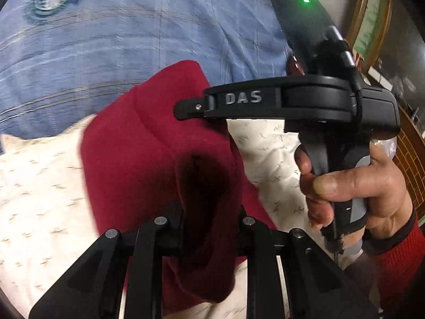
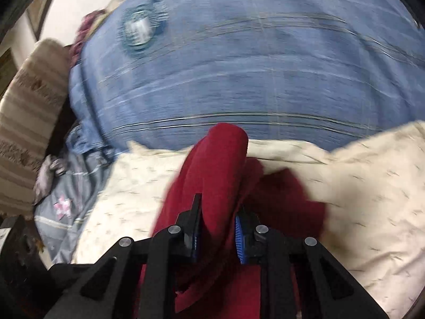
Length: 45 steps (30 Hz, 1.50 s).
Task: Fold small clothes
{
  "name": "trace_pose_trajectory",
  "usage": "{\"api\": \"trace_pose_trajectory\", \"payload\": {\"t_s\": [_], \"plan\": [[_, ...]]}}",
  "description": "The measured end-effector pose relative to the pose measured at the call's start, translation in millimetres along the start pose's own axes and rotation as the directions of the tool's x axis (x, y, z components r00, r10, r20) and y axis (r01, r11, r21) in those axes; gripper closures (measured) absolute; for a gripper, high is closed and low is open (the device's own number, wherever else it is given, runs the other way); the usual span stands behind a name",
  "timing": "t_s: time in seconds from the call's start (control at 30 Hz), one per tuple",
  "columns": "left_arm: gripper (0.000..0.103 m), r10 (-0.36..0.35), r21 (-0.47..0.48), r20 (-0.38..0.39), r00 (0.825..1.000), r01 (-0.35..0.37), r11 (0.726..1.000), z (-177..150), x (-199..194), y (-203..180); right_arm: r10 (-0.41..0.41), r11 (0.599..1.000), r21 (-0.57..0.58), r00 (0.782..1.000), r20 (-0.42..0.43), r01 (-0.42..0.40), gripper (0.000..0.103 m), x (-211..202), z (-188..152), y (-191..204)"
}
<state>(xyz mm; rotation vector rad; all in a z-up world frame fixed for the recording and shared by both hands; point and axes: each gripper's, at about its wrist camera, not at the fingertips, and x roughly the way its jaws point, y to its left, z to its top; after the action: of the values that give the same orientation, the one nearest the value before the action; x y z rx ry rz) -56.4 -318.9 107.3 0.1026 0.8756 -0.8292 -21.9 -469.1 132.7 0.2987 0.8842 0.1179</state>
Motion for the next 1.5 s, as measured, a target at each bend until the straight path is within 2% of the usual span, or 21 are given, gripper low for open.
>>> {"api": "trace_pose_trajectory", "payload": {"t_s": [0.07,0.13,0.17,0.2,0.23,0.27,0.3,0.4,0.53,0.63,0.7,0.73,0.8,0.83,0.9,0.93,1.07,1.17,1.23,1.37,1.5], "plan": [[0.083,0.008,-0.003,-0.04,0.999,-0.008,1.0,-2,20,-8,-0.044,0.998,0.038,0.998,-0.049,0.046,0.083,20,-9,-24],[0.073,-0.022,-0.033,-0.082,0.996,0.019,0.999,-5,37,-9,-0.059,0.993,0.093,0.995,-0.085,0.067,0.075,38,-18,-42],[0.065,-0.035,-0.034,-0.088,0.995,0.032,0.999,-7,38,-9,-0.066,0.992,0.107,0.995,-0.071,0.073,0.072,39,-21,-47],[0.057,-0.055,-0.023,-0.087,0.995,0.053,0.998,-8,33,-9,-0.065,0.991,0.115,0.997,-0.035,0.069,0.067,34,-23,-49],[0.053,-0.068,-0.007,-0.083,0.994,0.068,0.998,-10,24,-9,-0.081,0.989,0.121,0.997,-0.018,0.083,0.056,29,-23,-50],[0.043,-0.071,0.011,-0.076,0.995,0.072,0.997,-11,16,-8,-0.103,0.986,0.132,0.995,-0.001,0.102,0.05,19,-23,-50],[0.035,-0.067,0.033,-0.058,0.996,0.069,0.997,-14,2,-6,-0.101,0.985,0.145,0.995,0.014,0.098,0.046,10,-24,-51],[0.026,-0.026,0.078,0.013,1.0,0.025,0.997,-19,-28,7,-0.03,0.982,0.186,0.998,0.049,0.02,0.046,-18,-30,-50],[0.026,0.154,0.098,0.057,0.986,-0.159,0.982,-39,-43,33,0.04,0.994,0.097,0.994,0.099,-0.05,0.045,-43,-37,-16],[0.026,0.183,0.027,0.003,0.983,-0.183,0.983,-54,-31,59,0.054,0.998,-0.048,0.996,0.077,-0.051,0.048,-42,-42,13],[0.026,0.175,-0.004,-0.028,0.984,-0.175,0.985,-62,-22,65,-0.007,0.995,-0.096,0.999,0.031,0.01,0.05,-30,-52,23],[0.026,0.178,-0.014,-0.051,0.983,-0.179,0.984,-66,-14,69,-0.083,0.99,-0.117,0.997,-0.004,0.082,0.05,-19,-64,23],[0.026,0.173,-0.021,-0.066,0.983,-0.174,0.984,-71,-7,70,-0.22,0.969,-0.125,0.974,-0.052,0.212,0.05,-4,-84,8],[0.026,0.167,-0.025,-0.071,0.983,-0.169,0.985,-73,-7,69,-0.225,0.971,-0.098,0.973,-0.058,0.219,0.046,0,-93,-3],[0.026,0.151,-0.026,-0.079,0.985,-0.154,0.988,-77,-9,67,-0.168,0.986,-0.014,0.985,-0.027,0.168,0.043,-5,-100,-17],[0.026,0.154,-0.022,-0.072,0.985,-0.155,0.988,-76,-10,68,-0.156,0.988,0.002,0.988,-0.019,0.156,0.037,-10,-101,-20],[0.026,0.183,-0.031,-0.05,0.982,-0.184,0.982,-66,-14,71,-0.137,0.99,0.031,0.989,0.054,0.136,0.038,-34,-97,-19],[0.026,0.202,-0.057,-0.037,0.979,-0.204,0.977,-65,-17,76,-0.113,0.991,0.079,0.988,0.103,0.105,0.031,-40,-88,-23],[0.026,0.212,-0.075,-0.034,0.977,-0.214,0.974,-60,-13,80,-0.103,0.988,0.125,0.989,0.105,0.089,0.021,-33,-80,-30],[0.022,0.197,-0.118,-0.027,0.98,-0.199,0.973,-50,-2,84,-0.033,0.977,0.213,0.994,0.107,0.009,0.019,-14,-80,-47],[0.019,0.18,-0.13,-0.019,0.984,-0.181,0.975,-41,8,87,0.014,0.969,0.242,0.995,0.1,-0.038,0.018,5,-82,-59]]}}
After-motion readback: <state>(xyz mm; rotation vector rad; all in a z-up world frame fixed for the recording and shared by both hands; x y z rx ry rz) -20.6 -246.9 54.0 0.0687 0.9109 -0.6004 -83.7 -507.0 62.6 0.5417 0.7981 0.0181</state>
